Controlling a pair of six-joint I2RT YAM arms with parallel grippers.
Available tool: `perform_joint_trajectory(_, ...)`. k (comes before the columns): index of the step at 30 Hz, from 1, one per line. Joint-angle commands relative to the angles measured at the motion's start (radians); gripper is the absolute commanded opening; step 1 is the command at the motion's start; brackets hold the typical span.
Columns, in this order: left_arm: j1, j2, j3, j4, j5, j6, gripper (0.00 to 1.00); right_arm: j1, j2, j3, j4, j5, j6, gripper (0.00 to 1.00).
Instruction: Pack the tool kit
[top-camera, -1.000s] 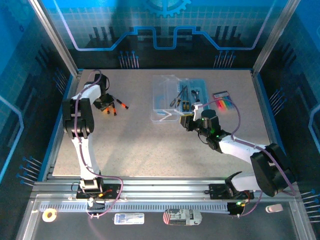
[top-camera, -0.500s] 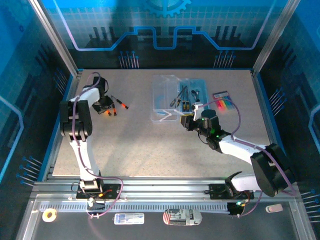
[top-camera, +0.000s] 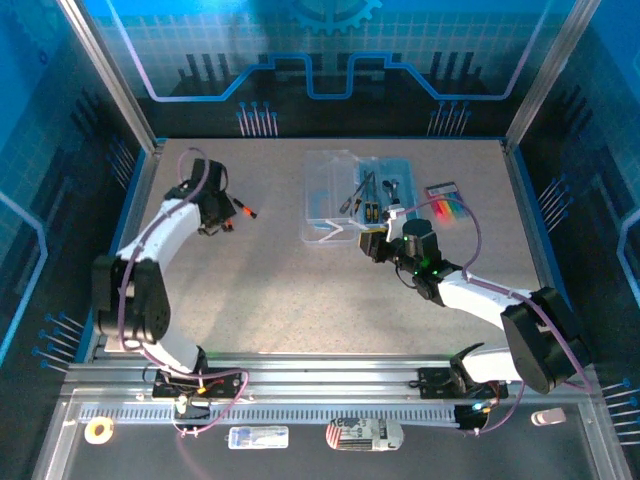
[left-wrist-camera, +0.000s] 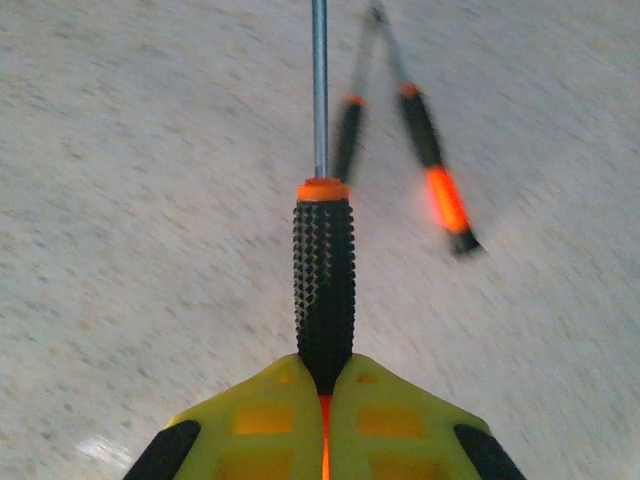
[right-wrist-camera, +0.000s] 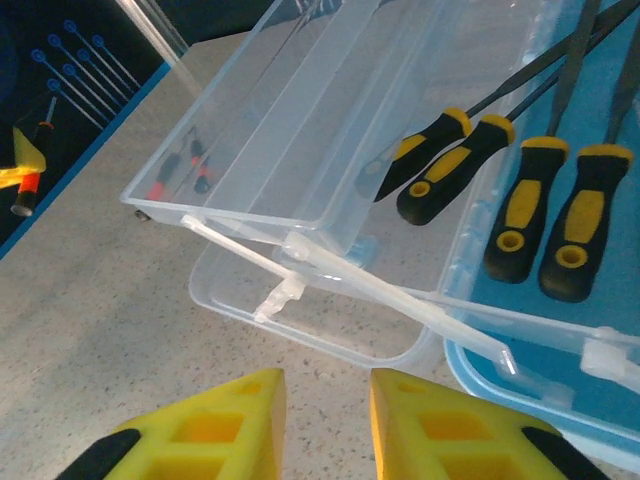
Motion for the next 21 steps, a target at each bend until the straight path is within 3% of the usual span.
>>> perform_joint_trajectory(1, -0.108, -0.105, -0.111, 0.098, 0.054, 0.033, 0.00, 0.010, 0.004, 0.014, 0.021, -0.059, 0.031, 0.30)
perform_joint_trajectory(5, -0.242, -0.256, -0.233, 0.211, 0.118, 0.062, 0.02, 0.014, -0.011, 0.020, 0.039, -0.103, 0.044, 0.32)
perform_joint_trajectory(9, -0.335, -0.314, -0.164, 0.202, 0.161, 0.058, 0.03, 0.013, -0.031, 0.011, 0.028, -0.059, 0.041, 0.32)
perform_joint_trajectory(15, -0.464, -0.114, 0.087, 0.120, 0.175, 0.063, 0.01, 0.003, -0.077, -0.045, 0.036, 0.066, 0.055, 0.33)
perform_joint_trajectory(21, -0.509, 0.137, 0.362, 0.056, 0.179, 0.032, 0.00, -0.028, -0.096, -0.121, 0.120, 0.137, 0.101, 0.38)
